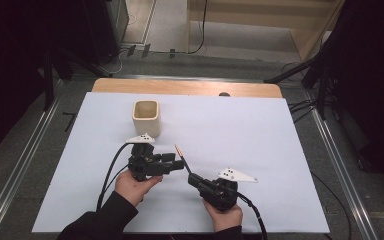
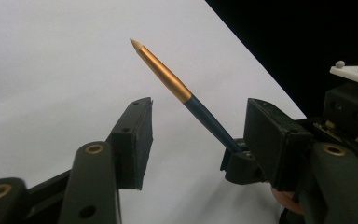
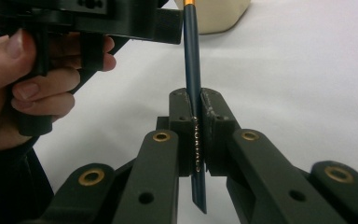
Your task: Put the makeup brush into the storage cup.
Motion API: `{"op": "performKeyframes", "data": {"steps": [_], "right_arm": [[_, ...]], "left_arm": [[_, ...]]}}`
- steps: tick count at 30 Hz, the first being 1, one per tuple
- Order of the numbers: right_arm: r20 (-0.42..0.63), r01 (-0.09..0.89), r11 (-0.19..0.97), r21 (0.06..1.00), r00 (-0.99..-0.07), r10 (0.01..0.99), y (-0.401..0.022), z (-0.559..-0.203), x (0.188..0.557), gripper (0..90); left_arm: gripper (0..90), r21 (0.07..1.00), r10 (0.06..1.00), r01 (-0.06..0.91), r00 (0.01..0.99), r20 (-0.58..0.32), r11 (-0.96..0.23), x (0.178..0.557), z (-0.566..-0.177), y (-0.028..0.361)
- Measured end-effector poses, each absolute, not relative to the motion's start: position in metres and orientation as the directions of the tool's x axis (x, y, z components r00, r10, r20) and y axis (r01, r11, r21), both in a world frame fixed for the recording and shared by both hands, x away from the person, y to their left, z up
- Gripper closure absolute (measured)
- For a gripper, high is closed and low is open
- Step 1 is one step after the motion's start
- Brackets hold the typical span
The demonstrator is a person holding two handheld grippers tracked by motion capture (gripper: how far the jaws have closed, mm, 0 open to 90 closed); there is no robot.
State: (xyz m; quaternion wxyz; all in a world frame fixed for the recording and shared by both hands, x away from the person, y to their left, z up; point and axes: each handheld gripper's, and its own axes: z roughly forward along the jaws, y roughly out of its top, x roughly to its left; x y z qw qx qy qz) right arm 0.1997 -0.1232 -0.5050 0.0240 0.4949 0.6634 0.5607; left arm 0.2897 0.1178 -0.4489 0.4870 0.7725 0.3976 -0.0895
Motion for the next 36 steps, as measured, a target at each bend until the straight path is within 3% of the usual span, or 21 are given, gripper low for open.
{"op": "performKeyframes", "data": {"steps": [6, 15, 27, 36], "right_arm": [[0.531, 0.625, -0.138, 0.769, -0.502, 0.683, -0.121, -0.504, 0.199, 84.7], [0.518, 0.608, -0.143, 0.781, -0.503, 0.692, -0.117, -0.505, 0.199, 84.7], [0.515, 0.619, -0.121, 0.776, -0.511, 0.689, -0.112, -0.507, 0.200, 84.8], [0.510, 0.634, -0.094, 0.768, -0.516, 0.688, -0.108, -0.508, 0.201, 84.8]], "left_arm": [[48.7, 0.703, 0.553, 0.686, 0.664, -0.503, -0.185, 0.287, -0.449, 0.112], [53.3, 0.690, 0.554, 0.711, 0.632, -0.542, -0.137, 0.289, -0.453, 0.107], [71.9, 0.650, 0.527, 0.752, 0.596, -0.606, -0.104, 0.294, -0.457, 0.110], [79.4, 0.622, 0.480, 0.776, 0.586, -0.653, -0.101, 0.297, -0.458, 0.112]]}}
